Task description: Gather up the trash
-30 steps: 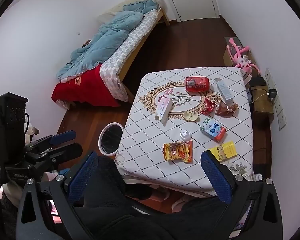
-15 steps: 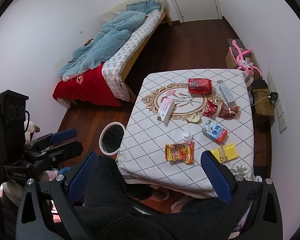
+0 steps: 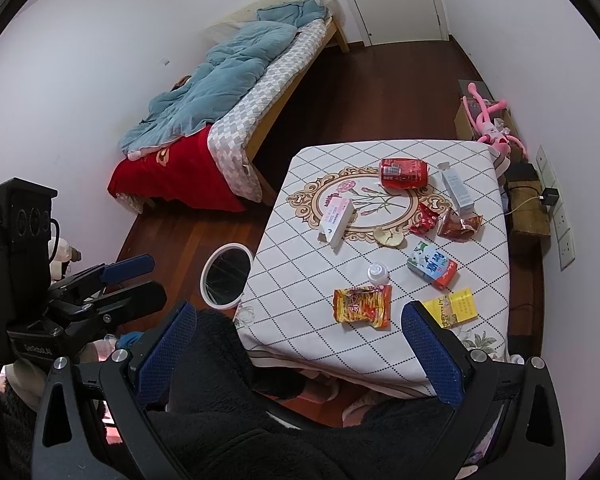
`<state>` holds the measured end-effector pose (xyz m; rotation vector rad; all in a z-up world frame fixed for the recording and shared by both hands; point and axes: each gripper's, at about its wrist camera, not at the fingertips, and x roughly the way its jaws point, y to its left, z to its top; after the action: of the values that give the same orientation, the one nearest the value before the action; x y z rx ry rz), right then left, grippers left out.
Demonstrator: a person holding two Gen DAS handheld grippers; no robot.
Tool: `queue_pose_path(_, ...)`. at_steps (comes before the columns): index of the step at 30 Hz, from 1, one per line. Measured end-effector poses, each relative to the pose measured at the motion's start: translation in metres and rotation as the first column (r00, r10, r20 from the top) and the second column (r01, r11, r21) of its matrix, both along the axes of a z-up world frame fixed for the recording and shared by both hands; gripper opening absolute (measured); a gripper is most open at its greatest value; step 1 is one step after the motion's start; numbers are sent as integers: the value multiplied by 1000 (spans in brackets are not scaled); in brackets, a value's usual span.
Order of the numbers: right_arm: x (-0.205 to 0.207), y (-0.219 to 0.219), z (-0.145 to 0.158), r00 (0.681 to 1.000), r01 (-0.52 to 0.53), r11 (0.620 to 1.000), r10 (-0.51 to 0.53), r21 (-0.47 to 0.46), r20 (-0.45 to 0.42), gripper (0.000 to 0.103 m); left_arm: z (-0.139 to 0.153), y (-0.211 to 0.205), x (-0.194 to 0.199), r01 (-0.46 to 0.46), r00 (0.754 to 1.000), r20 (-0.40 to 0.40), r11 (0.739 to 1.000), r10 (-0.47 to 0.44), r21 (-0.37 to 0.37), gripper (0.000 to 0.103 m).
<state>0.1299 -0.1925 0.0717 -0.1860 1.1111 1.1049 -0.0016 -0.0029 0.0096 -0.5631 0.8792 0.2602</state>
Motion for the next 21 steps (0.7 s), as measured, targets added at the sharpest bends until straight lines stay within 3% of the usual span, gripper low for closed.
queue_pose_path(21,-1,5,2,1000,-6,1000,6,4,6,103,3,-1,0,4,1000,8,1000,-4,4,103)
